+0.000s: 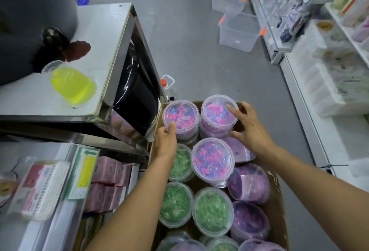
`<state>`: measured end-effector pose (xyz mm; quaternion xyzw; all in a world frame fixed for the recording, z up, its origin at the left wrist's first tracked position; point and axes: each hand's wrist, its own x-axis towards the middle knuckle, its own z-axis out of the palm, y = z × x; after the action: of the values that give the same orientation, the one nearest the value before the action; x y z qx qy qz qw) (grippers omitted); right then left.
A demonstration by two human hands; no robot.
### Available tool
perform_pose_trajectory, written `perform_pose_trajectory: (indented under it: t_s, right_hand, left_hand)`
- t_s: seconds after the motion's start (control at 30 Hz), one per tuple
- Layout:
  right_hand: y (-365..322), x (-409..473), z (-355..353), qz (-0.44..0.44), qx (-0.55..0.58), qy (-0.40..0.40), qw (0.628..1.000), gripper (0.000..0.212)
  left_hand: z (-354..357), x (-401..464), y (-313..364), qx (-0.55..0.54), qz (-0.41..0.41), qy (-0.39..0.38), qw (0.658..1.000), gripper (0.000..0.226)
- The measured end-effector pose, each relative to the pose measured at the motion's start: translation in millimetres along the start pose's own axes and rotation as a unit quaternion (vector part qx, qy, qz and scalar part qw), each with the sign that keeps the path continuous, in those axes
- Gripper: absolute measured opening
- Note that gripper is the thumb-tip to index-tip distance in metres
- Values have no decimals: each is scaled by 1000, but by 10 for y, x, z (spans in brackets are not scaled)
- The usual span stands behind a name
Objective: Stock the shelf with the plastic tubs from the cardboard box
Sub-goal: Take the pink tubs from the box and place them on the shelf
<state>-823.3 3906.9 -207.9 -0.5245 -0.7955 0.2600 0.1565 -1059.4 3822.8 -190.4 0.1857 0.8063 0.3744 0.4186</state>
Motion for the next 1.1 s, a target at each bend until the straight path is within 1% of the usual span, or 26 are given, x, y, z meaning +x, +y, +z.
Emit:
perform_pose_trajectory:
  t_s: [0.07,0.13,0.2,0.3,0.37,0.47,0.5,0.57,0.67,0.7,0.73,0.8,0.87,0.93,1.03,1.1]
  right_hand:
    - [73,72,83,-12,-27,-3,1000,72]
    - [125,93,138,-27,-20,9,999,60]
    - [141,80,170,-45,-9,38,998,48]
    - [68,68,145,-46,35,93,994,33]
    - [-24,89,100,-60,24,125,990,24]
    - [-137,102,28,-70,20,128,989,15]
    - [-171,97,-1,-54,34,124,990,15]
    - [-237,80,-54,12,98,105,990,15]
    - [-292,111,-78,114,218,91,965,4]
    - [-309,137,-74,147,247,102,952,6]
    - [-321,165,-68,184,280,112,935,14]
    - [-325,249,-39,268,353,113,889,23]
    - [-340,328,0,336,391,100,851,19]
    - [-353,386,59,368,401,94,834,17]
    - [-424,421,82,382,410,108,821,27]
    - [-538,382,-23,395,409,107,816,27]
  left_hand:
    - [61,23,51,-82,-25,16,996,35]
    - [81,67,68,-139,-54,25,989,28]
    - [67,101,78,-169,-78,11,983,27]
    - [39,111,106,-207,-95,-19,974,21]
    - [11,48,130,-221,-99,-28,970,18]
    - [-64,-103,136,-248,-116,-42,961,13]
    - [-93,-167,138,-257,-119,-43,958,11]
    - [-140,-292,126,-274,-118,-42,954,9]
    - [-172,-402,76,-279,-103,-41,954,8]
    - [-171,-416,56,-279,-99,-38,954,9]
    - [-167,-421,33,-278,-96,-34,955,10]
    - [-152,-421,-8,-277,-95,-19,956,12]
    - [-149,-410,-35,-278,-94,-2,956,13]
    - [-168,-381,-52,-277,-91,10,956,17]
    - [-235,-377,-21,-290,-86,12,953,19]
    - [-294,-418,23,-303,-85,14,949,19]
